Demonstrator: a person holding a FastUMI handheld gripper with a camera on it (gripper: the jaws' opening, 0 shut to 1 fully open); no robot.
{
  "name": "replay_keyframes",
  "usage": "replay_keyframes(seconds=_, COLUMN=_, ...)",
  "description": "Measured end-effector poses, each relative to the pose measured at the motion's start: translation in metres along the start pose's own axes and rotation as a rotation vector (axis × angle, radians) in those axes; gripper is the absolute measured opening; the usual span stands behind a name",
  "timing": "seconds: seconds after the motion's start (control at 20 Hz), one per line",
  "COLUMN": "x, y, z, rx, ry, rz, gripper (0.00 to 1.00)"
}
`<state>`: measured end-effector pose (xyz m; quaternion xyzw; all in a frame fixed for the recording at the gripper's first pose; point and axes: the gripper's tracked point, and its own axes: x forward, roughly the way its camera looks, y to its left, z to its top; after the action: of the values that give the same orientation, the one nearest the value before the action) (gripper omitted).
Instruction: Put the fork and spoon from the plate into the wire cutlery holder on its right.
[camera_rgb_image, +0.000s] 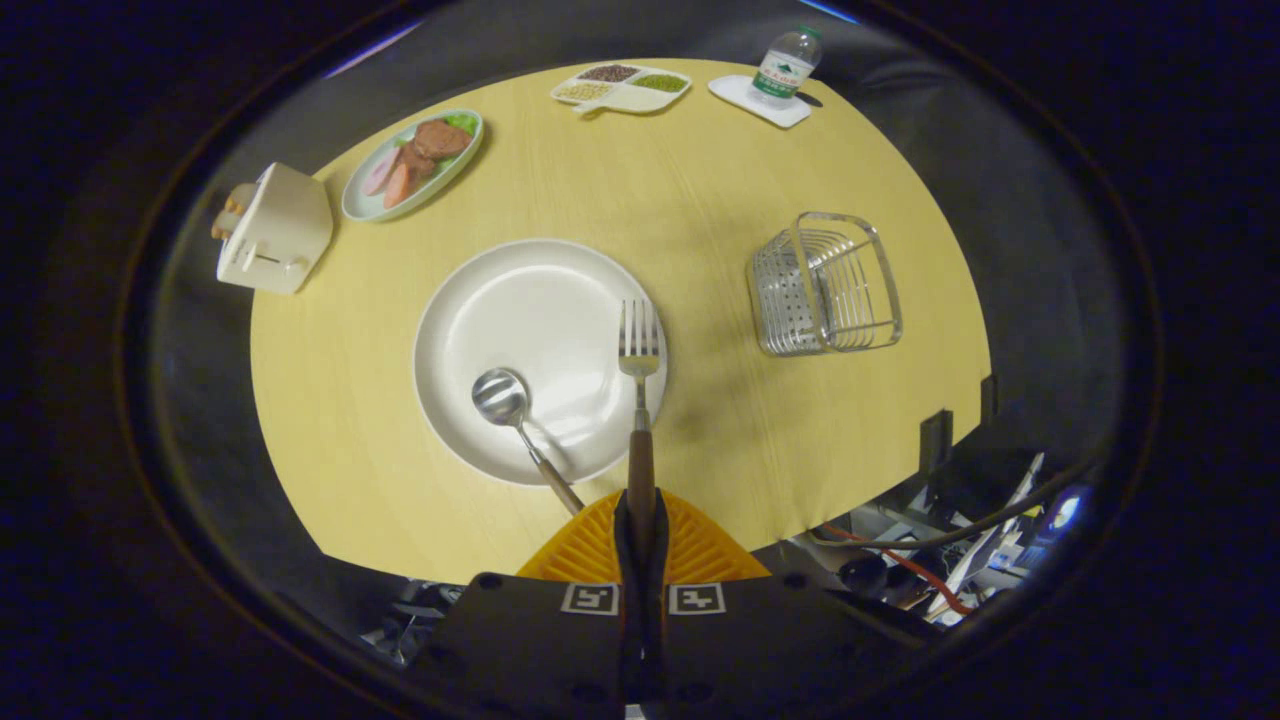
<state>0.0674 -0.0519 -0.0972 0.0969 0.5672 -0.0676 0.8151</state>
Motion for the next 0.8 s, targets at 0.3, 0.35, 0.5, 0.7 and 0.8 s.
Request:
replay_keyframes(seconds=0.3, x=-0.038, y=-0.039, z=0.032, rx=0.135, ry=-0.013, rz=-0.006, gripper=0.04)
replay_keyframes(seconds=0.35, x=-0.041, y=-0.048, z=0.036, rx=0.158, ry=-0.013, rz=-0.013, gripper=0.04)
replay_keyframes(seconds=0.5, x=-0.034, y=-0.079, z=0.043, rx=0.196, ry=0.010, rz=-0.046, gripper=0.04)
replay_keyframes(seconds=0.7, x=-0.003, y=-0.101, z=0.042, rx=0.202, ry=0.076, rz=-0.059, gripper=0.04)
replay_keyframes(seconds=0.8, x=0.009, y=-0.107, z=0.046, rx=0.211, ry=0.105, rz=-0.053, gripper=0.04)
